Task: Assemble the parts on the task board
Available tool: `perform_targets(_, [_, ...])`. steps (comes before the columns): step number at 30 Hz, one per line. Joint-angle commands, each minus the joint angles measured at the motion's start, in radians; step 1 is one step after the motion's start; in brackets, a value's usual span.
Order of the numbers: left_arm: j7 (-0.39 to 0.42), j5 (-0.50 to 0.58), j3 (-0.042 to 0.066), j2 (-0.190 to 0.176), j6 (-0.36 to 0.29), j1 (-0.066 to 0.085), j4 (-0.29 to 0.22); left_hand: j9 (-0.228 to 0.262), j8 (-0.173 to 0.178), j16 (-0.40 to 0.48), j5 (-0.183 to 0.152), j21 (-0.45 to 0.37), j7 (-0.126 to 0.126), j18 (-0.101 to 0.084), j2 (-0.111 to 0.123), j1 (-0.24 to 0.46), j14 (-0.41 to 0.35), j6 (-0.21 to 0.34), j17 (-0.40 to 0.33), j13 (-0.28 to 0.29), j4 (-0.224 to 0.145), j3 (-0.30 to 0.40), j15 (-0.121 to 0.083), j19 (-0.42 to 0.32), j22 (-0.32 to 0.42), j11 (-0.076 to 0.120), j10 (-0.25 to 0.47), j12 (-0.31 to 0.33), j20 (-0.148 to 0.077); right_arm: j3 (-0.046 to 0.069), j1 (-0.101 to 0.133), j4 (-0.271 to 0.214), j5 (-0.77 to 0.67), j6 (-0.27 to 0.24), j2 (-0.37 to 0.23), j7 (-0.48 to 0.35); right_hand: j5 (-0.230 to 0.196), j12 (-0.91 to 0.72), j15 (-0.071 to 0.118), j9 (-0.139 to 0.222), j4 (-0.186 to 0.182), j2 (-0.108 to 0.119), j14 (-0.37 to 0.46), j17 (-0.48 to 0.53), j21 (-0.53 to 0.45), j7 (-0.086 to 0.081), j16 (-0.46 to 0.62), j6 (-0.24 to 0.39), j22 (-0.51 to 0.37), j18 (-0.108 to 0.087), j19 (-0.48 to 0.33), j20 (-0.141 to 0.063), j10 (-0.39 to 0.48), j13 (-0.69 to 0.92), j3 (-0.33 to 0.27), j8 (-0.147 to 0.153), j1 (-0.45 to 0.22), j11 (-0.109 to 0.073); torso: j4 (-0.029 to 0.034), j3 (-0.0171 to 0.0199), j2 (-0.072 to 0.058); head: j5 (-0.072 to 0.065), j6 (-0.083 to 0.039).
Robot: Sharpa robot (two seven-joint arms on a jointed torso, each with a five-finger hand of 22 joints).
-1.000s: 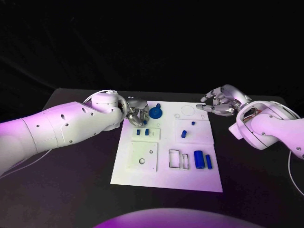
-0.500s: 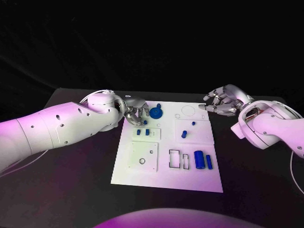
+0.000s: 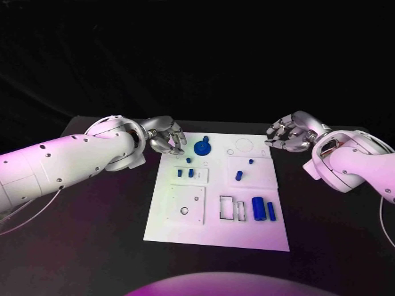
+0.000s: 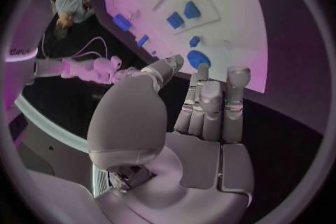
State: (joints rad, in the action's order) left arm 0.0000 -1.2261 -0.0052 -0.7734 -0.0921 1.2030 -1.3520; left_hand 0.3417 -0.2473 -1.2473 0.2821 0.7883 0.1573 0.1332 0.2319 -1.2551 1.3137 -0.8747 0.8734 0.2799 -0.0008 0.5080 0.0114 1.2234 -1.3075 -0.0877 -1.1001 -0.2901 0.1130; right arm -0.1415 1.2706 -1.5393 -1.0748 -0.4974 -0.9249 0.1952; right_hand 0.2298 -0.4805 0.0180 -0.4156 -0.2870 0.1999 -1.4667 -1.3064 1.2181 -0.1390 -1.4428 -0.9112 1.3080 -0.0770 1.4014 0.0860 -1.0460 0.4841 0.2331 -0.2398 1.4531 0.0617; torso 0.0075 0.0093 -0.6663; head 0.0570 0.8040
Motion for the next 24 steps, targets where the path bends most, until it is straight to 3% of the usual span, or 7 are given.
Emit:
perform_targets(1, [0.160,0.501,0.003,-0.024,-0.126,0.002,-0.024,0.001,-0.008,0.079,0.003,-0.141,0.003,0.031,-0.015,-0.005,-0.072,-0.008,-0.127,0.000,0.006,0.004,0.005,-0.064,0.000,-0.003,0.017,-0.007,0.008,0.000,-0.001,0.012,-0.174,0.120,0.009,-0.039,-0.016,0.118,-0.012,0.008,0.006,0.036,-0.048,-0.005,-0.010,-0.004,-0.001,-0.029,0.067,-0.007,-0.008,0.012,-0.024,-0.090,0.087,-0.001,0.025,0.010,-0.0034,0.0002,-0.003,-0.011,-0.006])
perform_targets(2, [0.182,0.565,0.003,-0.032,-0.133,0.002,-0.030,0.001,-0.010,0.116,0.008,-0.209,0.004,0.042,-0.025,-0.012,-0.109,-0.008,-0.184,0.000,0.005,0.012,0.007,-0.097,0.022,-0.005,0.024,-0.009,0.010,0.000,-0.001,0.015,-0.206,0.134,0.012,-0.041,-0.022,0.132,-0.014,0.008,0.007,0.039,-0.048,-0.006,-0.011,-0.004,-0.002,-0.034,0.067,-0.007,-0.008,0.013,-0.020,-0.100,0.096,-0.001,0.026,0.012,-0.0032,-0.0001,-0.003,-0.013,-0.007])
perform_targets(4, [0.229,0.715,0.003,-0.049,-0.139,0.001,-0.046,0.002,-0.015,0.155,0.011,-0.248,0.005,0.047,-0.036,-0.024,-0.149,-0.012,-0.243,0.000,0.001,0.020,0.008,-0.117,0.037,-0.005,0.028,-0.014,0.011,0.000,-0.001,0.024,-0.282,0.167,0.020,-0.042,-0.044,0.189,-0.019,0.011,0.014,0.058,-0.048,-0.005,-0.018,-0.003,-0.002,-0.054,0.066,-0.008,-0.013,0.018,-0.015,-0.141,0.136,0.000,0.027,0.018,-0.0030,-0.0002,-0.003,-0.023,-0.009])
perform_targets(8, [0.286,0.905,0.002,-0.077,-0.111,0.001,-0.075,0.006,-0.028,0.164,0.022,-0.263,0.000,0.049,-0.056,-0.039,-0.158,-0.023,-0.253,0.006,-0.007,0.026,0.004,-0.119,0.045,0.002,0.011,-0.037,0.010,-0.001,-0.010,0.038,-0.407,0.209,0.038,-0.035,-0.054,0.237,-0.024,0.015,0.026,0.075,-0.046,-0.001,-0.024,-0.006,-0.001,-0.070,0.067,-0.009,-0.016,0.023,-0.023,-0.179,0.174,0.003,0.021,0.023,-0.0011,-0.0001,-0.003,-0.036,-0.010])
perform_targets(13, [0.316,0.989,0.000,-0.097,-0.081,0.000,-0.094,0.009,-0.037,0.165,0.023,-0.269,-0.003,0.049,-0.057,-0.036,-0.160,-0.032,-0.257,0.007,-0.006,0.021,0.003,-0.118,0.049,0.004,0.010,-0.044,0.008,-0.001,-0.024,0.054,-0.502,0.230,0.062,-0.026,-0.062,0.269,-0.029,0.019,0.036,0.085,-0.043,0.010,-0.032,-0.010,0.004,-0.070,0.065,-0.011,-0.021,0.027,-0.017,-0.203,0.186,0.011,0.010,0.029,0.0017,-0.0004,-0.003,-0.044,-0.011])
perform_targets(17, [0.327,1.020,-0.001,-0.109,-0.073,0.000,-0.108,0.010,-0.038,0.166,0.023,-0.270,-0.003,0.049,-0.057,-0.036,-0.160,-0.033,-0.258,0.007,-0.006,0.020,0.002,-0.118,0.049,0.004,0.009,-0.045,0.008,-0.002,-0.033,0.056,-0.542,0.238,0.079,-0.020,-0.063,0.288,-0.032,0.023,0.045,0.087,-0.041,0.015,-0.035,-0.015,0.007,-0.068,0.064,-0.011,-0.022,0.030,-0.013,-0.217,0.188,0.017,0.005,0.033,-0.0012,-0.0012,-0.004,-0.044,-0.010])
perform_targets(24, [0.336,1.044,-0.001,-0.122,-0.063,0.000,-0.125,0.010,-0.039,0.167,0.024,-0.272,-0.004,0.049,-0.057,-0.036,-0.161,-0.033,-0.259,0.008,-0.007,0.018,0.002,-0.118,0.050,0.005,0.008,-0.048,0.008,-0.002,-0.045,0.060,-0.567,0.244,0.105,-0.011,-0.058,0.300,-0.034,0.026,0.052,0.085,-0.041,0.016,-0.034,-0.017,0.007,-0.070,0.066,-0.011,-0.021,0.032,-0.016,-0.226,0.191,0.020,0.002,0.035,-0.0008,-0.0013,-0.003,-0.047,-0.009])
